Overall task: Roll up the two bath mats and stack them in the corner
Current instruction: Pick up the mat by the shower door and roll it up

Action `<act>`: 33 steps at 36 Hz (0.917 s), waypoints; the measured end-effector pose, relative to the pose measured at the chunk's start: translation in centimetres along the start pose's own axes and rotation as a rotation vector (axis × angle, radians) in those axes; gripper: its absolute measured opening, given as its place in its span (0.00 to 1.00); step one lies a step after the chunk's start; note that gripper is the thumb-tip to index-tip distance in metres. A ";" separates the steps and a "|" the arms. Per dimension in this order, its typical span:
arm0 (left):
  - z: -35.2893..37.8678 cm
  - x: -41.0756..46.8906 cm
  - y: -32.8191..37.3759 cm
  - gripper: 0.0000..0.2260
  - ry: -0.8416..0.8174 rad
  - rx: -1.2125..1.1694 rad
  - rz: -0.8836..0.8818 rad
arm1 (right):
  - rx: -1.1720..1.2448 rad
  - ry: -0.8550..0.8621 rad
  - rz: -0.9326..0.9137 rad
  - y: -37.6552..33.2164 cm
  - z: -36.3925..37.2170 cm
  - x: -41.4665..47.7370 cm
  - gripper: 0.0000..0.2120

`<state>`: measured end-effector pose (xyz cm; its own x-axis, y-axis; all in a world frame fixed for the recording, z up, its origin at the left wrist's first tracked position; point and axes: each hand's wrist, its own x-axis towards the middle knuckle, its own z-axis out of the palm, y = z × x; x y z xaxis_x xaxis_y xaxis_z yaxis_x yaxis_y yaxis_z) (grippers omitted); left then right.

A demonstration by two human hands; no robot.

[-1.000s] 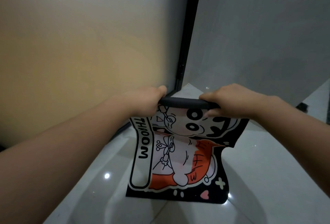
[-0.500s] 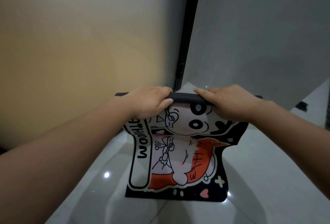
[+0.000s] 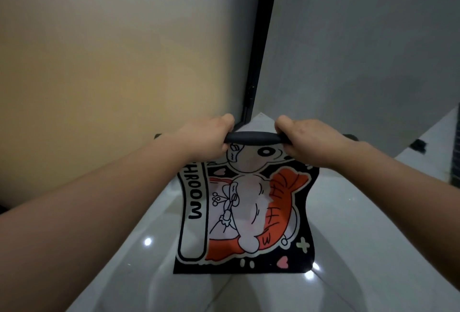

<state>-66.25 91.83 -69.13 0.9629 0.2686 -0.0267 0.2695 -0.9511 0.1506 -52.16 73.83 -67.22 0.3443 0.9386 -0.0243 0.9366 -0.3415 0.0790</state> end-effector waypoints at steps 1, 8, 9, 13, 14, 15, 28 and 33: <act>0.0 -0.1 0.1 0.08 -0.011 -0.009 -0.008 | -0.026 0.002 -0.007 0.0 0.1 0.1 0.09; 0.0 -0.2 0.3 0.15 -0.018 0.013 0.074 | -0.113 0.007 -0.133 0.2 0.6 0.0 0.27; 0.0 -0.1 0.3 0.14 -0.007 0.015 0.097 | -0.103 0.023 -0.133 0.2 0.5 0.0 0.24; 0.0 -0.1 0.3 0.17 0.036 0.012 0.180 | -0.079 0.051 -0.106 0.0 0.1 0.3 0.13; 0.1 -0.1 0.4 0.17 0.045 0.006 0.191 | -0.066 0.050 -0.092 0.0 0.0 0.3 0.12; 0.1 -0.1 0.4 0.15 0.046 -0.010 0.199 | -0.052 0.046 -0.078 -0.1 0.0 0.3 0.11; 0.0 0.5 0.6 0.06 0.045 0.025 0.097 | -0.045 0.000 -0.074 -0.4 0.6 0.5 0.25; 0.2 0.2 1.1 0.08 0.056 0.064 0.096 | 0.055 -0.069 -0.103 -0.6 0.5 0.9 0.18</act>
<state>-65.80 90.81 -69.21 0.9825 0.1820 0.0399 0.1781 -0.9802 0.0867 -52.33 74.88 -67.78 0.2483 0.9637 -0.0982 0.9686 -0.2478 0.0181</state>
